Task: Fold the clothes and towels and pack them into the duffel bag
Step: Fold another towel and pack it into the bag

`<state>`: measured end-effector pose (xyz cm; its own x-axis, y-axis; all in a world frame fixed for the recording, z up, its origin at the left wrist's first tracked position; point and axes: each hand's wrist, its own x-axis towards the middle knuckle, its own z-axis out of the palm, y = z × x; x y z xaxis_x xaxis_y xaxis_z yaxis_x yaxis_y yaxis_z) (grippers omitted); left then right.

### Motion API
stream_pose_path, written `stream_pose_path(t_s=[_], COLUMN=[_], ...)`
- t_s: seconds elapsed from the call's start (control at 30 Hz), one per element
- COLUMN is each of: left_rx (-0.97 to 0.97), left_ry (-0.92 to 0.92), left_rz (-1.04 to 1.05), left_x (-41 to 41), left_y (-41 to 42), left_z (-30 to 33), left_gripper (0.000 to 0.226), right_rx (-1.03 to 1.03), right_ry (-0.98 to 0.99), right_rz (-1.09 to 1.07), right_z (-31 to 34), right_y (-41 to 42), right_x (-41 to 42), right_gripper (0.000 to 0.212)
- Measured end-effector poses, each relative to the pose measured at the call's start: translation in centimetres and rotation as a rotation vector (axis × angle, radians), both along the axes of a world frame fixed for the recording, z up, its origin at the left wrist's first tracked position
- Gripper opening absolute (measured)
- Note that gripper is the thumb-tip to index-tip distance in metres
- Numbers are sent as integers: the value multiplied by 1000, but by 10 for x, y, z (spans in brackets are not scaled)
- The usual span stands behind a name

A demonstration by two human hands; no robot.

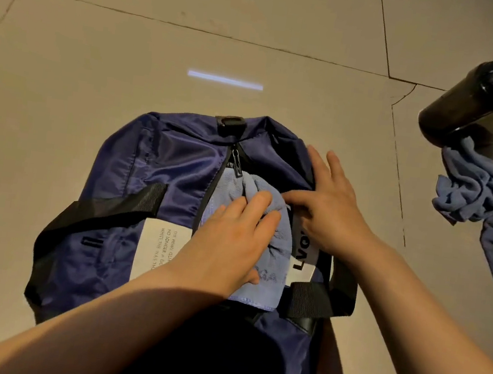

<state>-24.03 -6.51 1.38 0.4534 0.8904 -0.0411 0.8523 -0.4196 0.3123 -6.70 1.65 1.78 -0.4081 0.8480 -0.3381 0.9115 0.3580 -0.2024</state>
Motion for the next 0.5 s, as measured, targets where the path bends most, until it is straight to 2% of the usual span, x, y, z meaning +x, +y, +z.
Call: stream_pose_path(t_s=[0.13,0.3,0.4,0.5], left_rx=[-26,-303,-336,-335], left_ry=[-59,-32,-27,65], left_rz=[25,47,70,71], left_x=[2,2,3,15], left_y=[-1,-1,-1,-2], left_z=[-1,4,-7,-16], left_gripper=[105,88,86,91], right_rx=[-85,123,165,160], right_ry=[-138,-78,0,45], right_rz=[4,-152,-203,-230], right_z=[-4,3,1,0], right_y=[1,6,8,13], right_x=[-6,6,0,-6], right_gripper=[40,41,40,42])
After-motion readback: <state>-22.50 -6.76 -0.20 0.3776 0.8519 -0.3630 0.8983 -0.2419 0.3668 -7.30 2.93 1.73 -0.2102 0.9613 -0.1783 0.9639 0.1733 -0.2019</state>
